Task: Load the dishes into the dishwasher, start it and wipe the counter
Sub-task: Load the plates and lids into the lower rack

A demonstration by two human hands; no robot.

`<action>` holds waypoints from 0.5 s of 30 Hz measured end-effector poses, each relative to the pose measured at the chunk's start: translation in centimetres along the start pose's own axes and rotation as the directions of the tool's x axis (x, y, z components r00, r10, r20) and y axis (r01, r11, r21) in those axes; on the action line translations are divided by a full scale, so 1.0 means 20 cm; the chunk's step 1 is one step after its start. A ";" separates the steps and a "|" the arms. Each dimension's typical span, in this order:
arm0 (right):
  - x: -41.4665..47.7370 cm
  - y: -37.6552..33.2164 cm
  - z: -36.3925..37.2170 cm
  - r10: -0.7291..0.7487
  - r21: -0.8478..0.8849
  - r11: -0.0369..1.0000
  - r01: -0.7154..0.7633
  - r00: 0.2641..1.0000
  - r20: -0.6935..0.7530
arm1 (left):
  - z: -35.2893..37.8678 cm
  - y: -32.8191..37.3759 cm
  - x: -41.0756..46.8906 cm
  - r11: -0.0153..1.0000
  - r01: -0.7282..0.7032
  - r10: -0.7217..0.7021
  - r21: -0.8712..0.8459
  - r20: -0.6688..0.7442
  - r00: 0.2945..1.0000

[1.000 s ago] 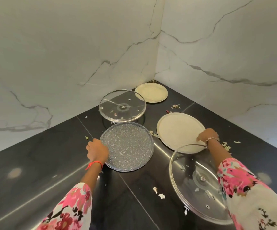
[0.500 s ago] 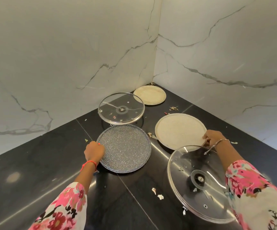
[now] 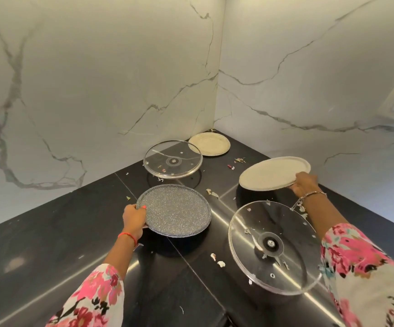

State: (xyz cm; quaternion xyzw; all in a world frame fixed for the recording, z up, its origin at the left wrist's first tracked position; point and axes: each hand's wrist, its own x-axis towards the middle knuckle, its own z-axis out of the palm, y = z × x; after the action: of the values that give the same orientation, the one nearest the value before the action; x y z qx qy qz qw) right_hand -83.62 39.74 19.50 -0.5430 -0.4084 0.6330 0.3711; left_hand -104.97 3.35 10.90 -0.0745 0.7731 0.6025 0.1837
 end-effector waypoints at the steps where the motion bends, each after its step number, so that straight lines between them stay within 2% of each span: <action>1: -0.03 0.00 -0.02 -0.014 0.039 0.999 0.015 1.000 -0.012 | -0.01 0.00 -0.02 1.000 0.004 -0.004 -0.019 -0.005 1.000; 6: -0.19 0.01 -0.20 0.020 0.183 0.983 -0.024 0.999 0.026 | -0.04 -0.01 -0.25 0.979 0.070 -0.065 -0.191 0.030 0.997; 10: -0.36 0.08 -0.37 0.038 0.238 0.969 -0.064 0.993 0.111 | -0.09 -0.04 -0.50 0.899 0.193 -0.178 -0.393 0.074 0.981; 15: -0.62 0.21 -0.63 0.140 0.250 0.952 -0.175 0.978 0.153 | -0.21 -0.14 -0.77 0.844 0.260 -0.226 -0.470 0.129 0.966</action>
State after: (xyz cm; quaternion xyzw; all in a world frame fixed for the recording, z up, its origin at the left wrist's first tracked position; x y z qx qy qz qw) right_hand -69.63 28.24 19.33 -0.4766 -0.3003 0.7437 0.3599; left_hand -90.67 -2.99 15.00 -0.1946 0.5760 0.7501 0.2604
